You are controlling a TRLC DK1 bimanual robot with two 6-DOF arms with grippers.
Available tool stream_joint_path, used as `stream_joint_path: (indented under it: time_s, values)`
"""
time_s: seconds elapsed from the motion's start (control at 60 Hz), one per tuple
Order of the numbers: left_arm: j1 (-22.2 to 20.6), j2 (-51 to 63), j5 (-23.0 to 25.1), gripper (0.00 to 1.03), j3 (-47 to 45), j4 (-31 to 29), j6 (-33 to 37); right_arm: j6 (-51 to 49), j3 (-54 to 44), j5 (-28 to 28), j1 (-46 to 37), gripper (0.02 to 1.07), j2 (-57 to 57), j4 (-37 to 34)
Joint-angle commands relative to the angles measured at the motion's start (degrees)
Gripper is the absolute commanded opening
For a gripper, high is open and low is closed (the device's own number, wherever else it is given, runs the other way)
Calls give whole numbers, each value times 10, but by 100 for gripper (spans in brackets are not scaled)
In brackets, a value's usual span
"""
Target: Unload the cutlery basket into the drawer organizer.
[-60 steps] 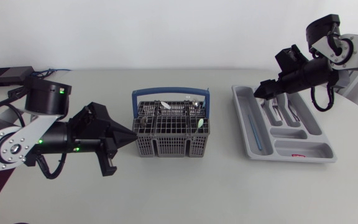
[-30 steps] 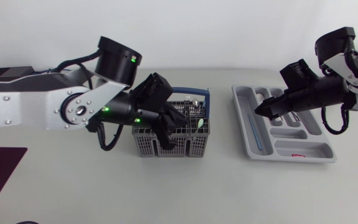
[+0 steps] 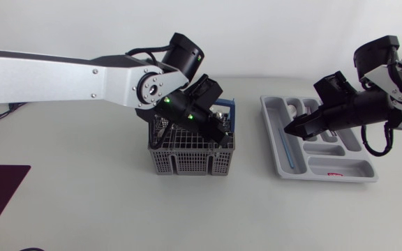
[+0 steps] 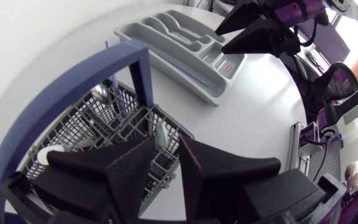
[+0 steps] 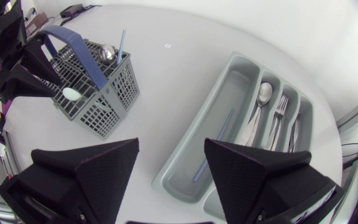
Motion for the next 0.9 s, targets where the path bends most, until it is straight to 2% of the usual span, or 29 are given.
stream_joint_path:
  time_s: [0.0,0.383,0.833,0.883]
  values:
    - [-9,23,-1,46,28,-16,-25,-1,-20,-3,4,80,1,-10]
    - [-27,31,-55,45,28,-20,-37,-3,-34,-5,7,80,0,-8]
    - [-45,41,-98,41,-13,48,-69,-6,-55,-12,7,80,-4,1]
    - [-47,41,-100,36,-15,49,-70,-6,-55,-11,7,80,-6,2]
